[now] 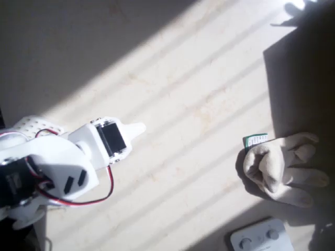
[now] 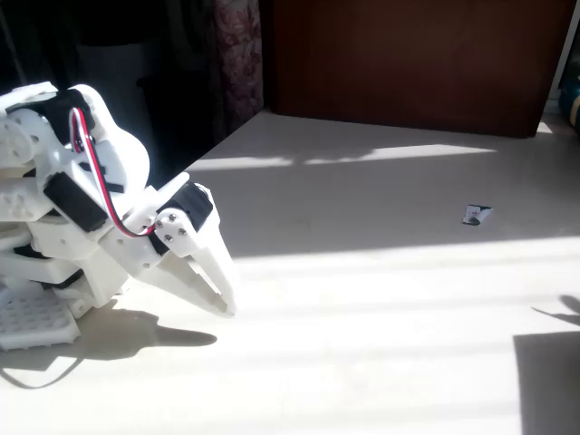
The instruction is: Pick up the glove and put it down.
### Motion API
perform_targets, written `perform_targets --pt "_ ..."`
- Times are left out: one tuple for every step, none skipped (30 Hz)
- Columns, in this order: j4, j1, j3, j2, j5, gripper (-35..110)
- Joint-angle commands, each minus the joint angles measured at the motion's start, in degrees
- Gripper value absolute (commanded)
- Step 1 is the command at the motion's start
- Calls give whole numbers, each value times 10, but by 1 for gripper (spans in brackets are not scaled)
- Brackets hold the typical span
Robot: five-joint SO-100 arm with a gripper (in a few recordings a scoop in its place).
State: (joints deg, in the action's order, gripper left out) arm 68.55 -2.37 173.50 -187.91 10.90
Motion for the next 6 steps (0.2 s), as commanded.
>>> perform_targets --pt "1 5 -11 -3 3 0" --pt "1 5 -11 -3 3 0" --pt "1 5 -11 -3 3 0" --pt "1 5 -11 -3 3 0" --pt "1 5 -11 -3 3 0" --pt "1 5 -11 -3 3 0"
